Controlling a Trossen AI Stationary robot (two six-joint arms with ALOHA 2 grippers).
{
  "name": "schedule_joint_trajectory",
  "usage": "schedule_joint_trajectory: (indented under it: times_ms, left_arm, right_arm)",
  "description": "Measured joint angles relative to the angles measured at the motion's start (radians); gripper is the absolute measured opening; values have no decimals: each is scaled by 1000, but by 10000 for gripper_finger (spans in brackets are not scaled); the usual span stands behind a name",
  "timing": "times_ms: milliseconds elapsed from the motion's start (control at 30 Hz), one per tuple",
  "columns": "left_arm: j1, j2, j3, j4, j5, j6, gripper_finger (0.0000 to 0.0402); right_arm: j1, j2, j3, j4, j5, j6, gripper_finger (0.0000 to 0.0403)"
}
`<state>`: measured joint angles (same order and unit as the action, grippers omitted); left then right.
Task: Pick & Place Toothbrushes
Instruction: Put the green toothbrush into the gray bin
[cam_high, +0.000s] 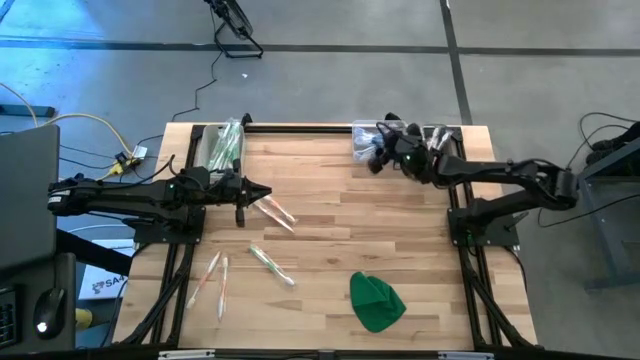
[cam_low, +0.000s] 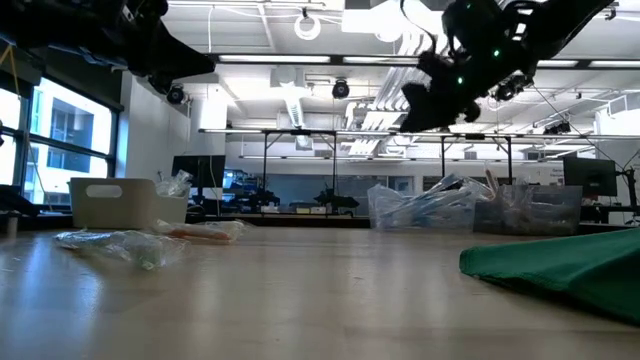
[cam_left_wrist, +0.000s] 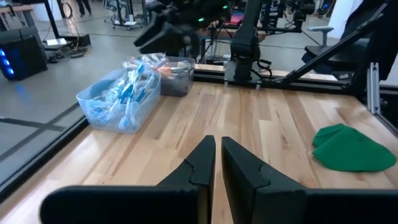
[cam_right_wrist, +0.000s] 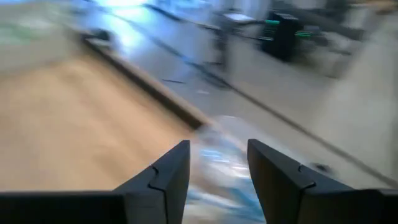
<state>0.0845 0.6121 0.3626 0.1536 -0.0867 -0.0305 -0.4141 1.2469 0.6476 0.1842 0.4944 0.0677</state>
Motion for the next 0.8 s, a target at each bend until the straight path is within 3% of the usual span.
schedule_joint_trajectory:
  times_ms: [200,433,800]
  left_arm:
    - [0,0,0,0,0,-27,22]
    - [0,0,0,1,0,-143,22]
    - [0,0,1,15,-8,-288,22]
  right_arm:
    - [62,-1,0,13,-232,14,130]
    - [94,0,0,12,-424,74,102]
    - [120,0,0,5,-513,62,39]
